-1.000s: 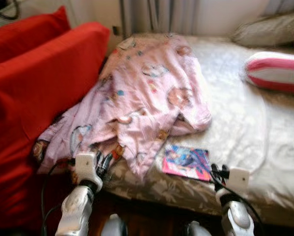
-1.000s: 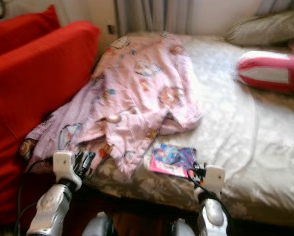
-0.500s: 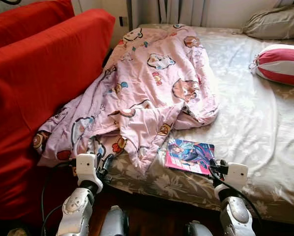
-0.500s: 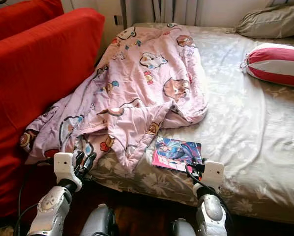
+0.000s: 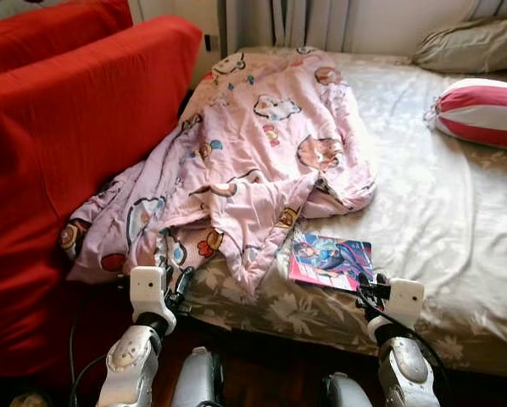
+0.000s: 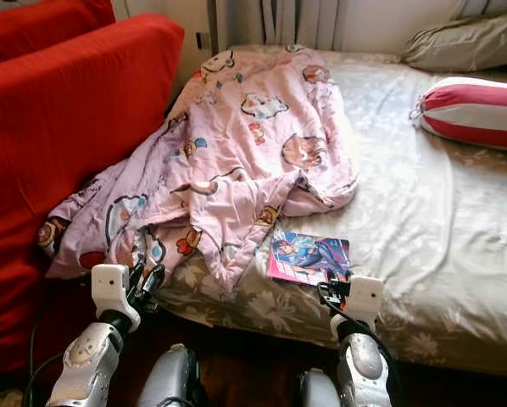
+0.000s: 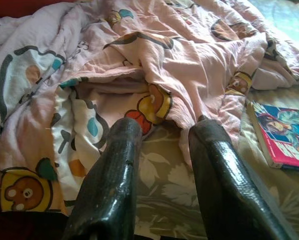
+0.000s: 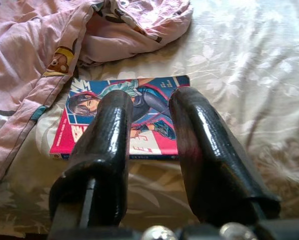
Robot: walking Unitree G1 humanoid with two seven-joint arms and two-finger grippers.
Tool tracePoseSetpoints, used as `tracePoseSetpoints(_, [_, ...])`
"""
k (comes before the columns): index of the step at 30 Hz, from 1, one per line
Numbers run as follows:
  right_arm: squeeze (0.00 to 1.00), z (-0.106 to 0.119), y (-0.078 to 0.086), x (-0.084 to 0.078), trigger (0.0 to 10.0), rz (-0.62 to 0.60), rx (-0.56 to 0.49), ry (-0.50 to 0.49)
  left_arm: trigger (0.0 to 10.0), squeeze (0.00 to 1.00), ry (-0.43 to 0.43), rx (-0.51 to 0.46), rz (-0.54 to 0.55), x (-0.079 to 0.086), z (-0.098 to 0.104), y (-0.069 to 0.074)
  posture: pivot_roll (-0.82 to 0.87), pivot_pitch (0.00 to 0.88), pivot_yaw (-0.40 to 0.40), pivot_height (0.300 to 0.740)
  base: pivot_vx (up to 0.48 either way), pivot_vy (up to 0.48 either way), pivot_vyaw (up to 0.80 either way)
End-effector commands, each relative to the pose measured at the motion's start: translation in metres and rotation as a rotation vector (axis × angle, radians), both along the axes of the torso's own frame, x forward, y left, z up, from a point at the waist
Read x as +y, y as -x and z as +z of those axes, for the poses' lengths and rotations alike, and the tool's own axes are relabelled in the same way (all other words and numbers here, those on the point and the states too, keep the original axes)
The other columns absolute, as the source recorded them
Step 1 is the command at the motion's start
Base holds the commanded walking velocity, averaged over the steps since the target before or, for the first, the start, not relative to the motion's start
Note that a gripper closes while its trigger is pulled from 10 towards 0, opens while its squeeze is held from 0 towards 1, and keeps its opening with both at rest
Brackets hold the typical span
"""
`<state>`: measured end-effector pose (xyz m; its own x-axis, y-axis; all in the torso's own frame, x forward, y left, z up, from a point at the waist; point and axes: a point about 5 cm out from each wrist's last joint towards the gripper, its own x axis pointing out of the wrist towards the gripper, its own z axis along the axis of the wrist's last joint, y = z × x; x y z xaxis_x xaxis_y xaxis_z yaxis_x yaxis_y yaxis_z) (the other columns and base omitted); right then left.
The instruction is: Clean up the room
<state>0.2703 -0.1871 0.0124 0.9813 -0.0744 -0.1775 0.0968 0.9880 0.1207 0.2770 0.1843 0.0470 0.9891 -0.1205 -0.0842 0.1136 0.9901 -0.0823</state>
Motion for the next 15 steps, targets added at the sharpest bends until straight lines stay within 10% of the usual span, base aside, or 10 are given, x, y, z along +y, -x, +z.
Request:
tracePoseSetpoints(1, [0.0,-0.0027,0.0015,0.0004,10.0,0.001,0.015,-0.003,10.0,0.0,-0.005,0.023,-0.003,0.0001,-0.0035,0.0027,0.03,0.127,0.022,0.62,0.0,0.0,0.0])
tracePoseSetpoints(15, [0.0,-0.0053,0.0019,0.0021,10.0,0.011,0.036,0.0,10.0,0.0,-0.005,0.023,-0.01,-0.002,-0.0033,0.0018,0.03,0.127,0.025,0.601,0.0,0.0,0.0])
